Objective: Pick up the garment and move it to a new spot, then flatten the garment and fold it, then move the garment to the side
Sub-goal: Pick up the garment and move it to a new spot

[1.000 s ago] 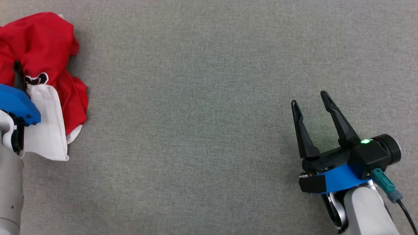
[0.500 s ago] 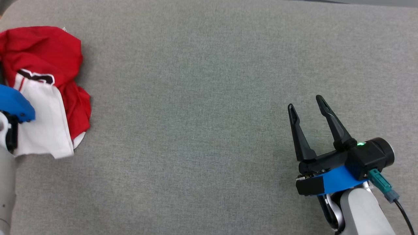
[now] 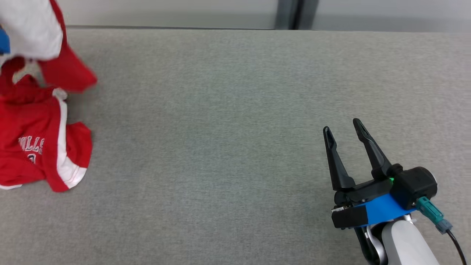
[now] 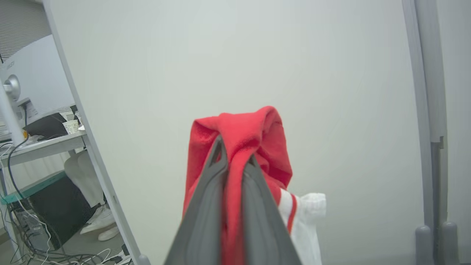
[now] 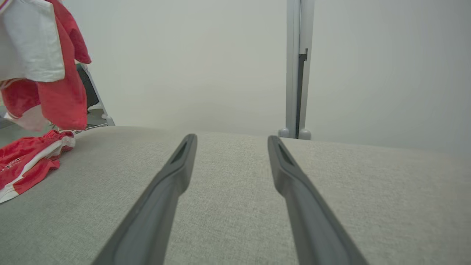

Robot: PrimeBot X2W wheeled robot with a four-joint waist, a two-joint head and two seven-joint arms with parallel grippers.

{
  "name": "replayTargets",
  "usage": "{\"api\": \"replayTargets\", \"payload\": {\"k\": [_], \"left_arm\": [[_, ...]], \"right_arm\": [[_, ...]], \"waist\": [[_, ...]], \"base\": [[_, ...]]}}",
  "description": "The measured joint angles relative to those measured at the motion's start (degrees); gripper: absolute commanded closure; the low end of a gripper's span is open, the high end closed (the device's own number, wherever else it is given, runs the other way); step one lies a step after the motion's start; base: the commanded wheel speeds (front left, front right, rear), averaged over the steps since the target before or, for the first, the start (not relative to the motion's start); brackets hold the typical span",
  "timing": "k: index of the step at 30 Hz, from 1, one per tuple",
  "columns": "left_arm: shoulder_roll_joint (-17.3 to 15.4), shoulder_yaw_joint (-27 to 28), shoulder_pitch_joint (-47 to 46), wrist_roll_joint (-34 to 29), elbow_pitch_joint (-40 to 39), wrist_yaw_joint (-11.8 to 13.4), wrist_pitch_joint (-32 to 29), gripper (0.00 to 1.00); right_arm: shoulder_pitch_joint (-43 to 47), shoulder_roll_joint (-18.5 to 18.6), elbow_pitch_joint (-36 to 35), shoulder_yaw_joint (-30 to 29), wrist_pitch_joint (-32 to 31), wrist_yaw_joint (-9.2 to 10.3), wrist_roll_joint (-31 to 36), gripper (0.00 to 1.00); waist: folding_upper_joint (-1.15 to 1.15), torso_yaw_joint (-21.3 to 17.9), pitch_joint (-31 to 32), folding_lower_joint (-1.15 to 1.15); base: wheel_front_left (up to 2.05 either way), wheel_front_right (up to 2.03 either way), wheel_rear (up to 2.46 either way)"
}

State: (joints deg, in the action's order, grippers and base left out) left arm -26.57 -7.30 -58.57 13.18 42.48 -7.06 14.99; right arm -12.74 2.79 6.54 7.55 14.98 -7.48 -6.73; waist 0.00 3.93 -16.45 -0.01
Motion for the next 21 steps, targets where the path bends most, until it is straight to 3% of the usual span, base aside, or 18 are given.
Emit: {"api": "replayTargets", "payload": {"k": [6,13,21], "left_arm": [[0.5,-2.8,-1.2,-1.5,-12.9,0.0,-0.5,1.00],[2.5,-7.2,-3.6,-0.6,-26.4,-0.1,-6.0,1.00],[4.0,-12.7,-3.8,-0.2,-34.0,-0.4,-11.0,1.00]], "right_arm": [[1.0,0.0,-0.5,0.1,0.1,0.00,-2.4,0.00],[1.9,0.0,-1.3,0.1,0.1,0.00,-4.8,0.00],[3.0,0.1,-1.7,0.5,0.1,0.00,-7.0,0.00]], "waist": [[0.00,-4.3,1.5,0.00],[0.00,-11.1,2.4,0.00],[0.00,-18.0,2.2,0.00]], "base": [[0.00,0.00,0.00],[0.00,0.00,0.00],[0.00,0.00,0.00]]}}
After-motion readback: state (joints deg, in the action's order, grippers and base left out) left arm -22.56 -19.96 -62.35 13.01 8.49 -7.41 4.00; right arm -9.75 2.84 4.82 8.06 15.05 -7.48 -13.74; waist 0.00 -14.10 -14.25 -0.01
